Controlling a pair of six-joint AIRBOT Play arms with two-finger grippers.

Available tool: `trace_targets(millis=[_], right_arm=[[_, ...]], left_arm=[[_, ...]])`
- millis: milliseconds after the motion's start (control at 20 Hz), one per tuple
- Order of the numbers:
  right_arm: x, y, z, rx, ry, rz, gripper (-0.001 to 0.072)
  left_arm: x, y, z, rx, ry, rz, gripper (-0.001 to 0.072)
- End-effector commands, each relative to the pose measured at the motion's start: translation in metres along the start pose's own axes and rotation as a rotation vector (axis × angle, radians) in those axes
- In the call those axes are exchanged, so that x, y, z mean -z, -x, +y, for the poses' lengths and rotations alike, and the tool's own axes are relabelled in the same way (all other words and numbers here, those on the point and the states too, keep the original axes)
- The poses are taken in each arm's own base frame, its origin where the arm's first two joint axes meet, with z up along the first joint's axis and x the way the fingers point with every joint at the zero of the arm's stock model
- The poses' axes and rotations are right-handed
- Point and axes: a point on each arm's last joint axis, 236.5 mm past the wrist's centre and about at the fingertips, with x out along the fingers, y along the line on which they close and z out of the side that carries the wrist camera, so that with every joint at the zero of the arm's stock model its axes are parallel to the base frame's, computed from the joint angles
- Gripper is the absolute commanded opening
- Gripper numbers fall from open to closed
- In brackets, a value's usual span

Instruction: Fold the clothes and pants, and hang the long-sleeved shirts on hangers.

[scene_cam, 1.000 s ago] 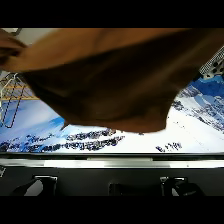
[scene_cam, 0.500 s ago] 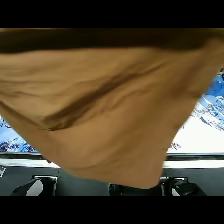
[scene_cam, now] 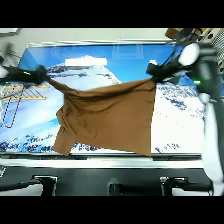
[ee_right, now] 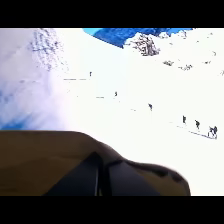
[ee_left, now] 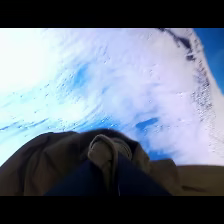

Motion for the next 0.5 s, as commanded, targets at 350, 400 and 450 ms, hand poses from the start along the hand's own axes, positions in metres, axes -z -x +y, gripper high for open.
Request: trace_targets(millis=[350, 400, 450], right_arm=[[0.012, -0.132, -0.012, 0.019, -0.058, 0.101, 0.0197], [0.014, -0.125, -0.01, 0.013, -0.048, 0.108, 0.0334], [0.015, -0.116, -0.009, 0.014, -0.011, 0.117, 0.0407]], left_arm=[[0.07, -0.134, 0.02, -0.024, 0.04, 0.204, 0.0456], [0.064, -0.126, 0.023, -0.02, 0.033, 0.211, 0.0466], [0.059, -0.115, 0.029, -0.023, 0.032, 0.226, 0.0466]])
